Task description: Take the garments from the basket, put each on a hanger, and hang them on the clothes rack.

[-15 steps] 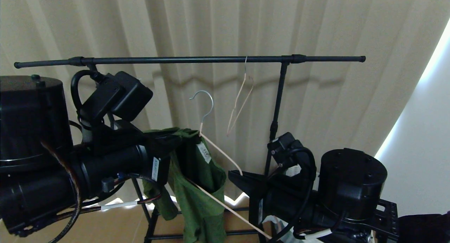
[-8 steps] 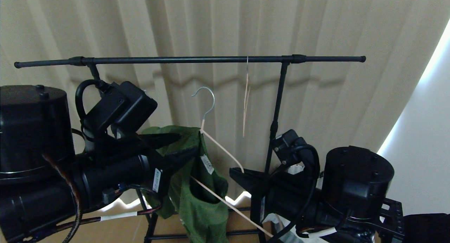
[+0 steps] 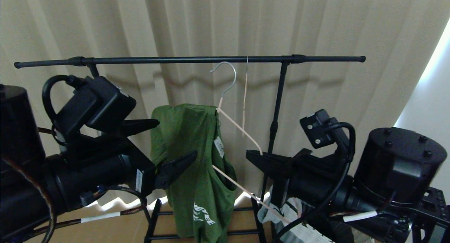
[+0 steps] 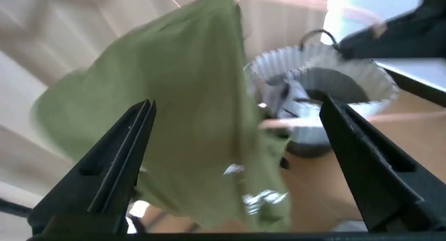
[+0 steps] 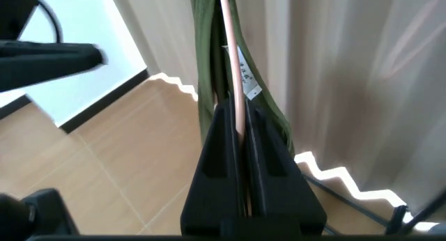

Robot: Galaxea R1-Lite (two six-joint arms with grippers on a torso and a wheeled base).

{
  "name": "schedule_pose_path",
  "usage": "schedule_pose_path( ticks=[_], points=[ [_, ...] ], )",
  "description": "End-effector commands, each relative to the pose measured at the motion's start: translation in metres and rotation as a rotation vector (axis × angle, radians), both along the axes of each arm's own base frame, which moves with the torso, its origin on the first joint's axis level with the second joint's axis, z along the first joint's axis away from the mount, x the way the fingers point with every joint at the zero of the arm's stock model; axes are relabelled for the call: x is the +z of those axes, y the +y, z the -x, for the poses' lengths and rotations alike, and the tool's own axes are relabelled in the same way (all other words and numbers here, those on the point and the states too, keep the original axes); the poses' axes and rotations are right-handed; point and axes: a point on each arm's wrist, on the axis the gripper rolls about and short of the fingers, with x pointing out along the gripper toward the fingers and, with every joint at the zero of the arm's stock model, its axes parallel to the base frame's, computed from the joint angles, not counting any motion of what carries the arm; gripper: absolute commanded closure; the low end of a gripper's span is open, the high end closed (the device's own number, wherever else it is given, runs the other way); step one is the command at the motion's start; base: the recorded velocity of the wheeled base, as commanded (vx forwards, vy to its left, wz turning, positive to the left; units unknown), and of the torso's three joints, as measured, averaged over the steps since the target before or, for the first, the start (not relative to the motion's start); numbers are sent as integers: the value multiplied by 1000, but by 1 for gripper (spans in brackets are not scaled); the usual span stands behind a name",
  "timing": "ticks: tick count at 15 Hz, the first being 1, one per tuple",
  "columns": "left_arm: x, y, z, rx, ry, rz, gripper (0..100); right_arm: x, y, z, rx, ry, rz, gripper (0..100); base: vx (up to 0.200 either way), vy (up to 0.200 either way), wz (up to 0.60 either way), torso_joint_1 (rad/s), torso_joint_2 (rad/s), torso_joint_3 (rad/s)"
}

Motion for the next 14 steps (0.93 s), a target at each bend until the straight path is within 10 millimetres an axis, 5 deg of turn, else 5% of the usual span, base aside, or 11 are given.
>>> schedule_pose_path(
  ticks=[1,6,11,14],
  points=[
    [3,9,-3,37,-38,-10,0,26,-22,7,-2,-30,-36,100,0,0,0,0,0,0],
    [8,25,-15,-41,-139,-115,0,43,-61,6,70,4,36,100,0,0,0,0,0,0],
    [5,16,-36,-144,-293,-248,0,32,-55,-1,99,46,60,100,0,0,0,0,0,0],
    [-6,4,-66,-176,-398,-324,0,32,-54,3,136,48,57,100,0,0,0,0,0,0]
  ],
)
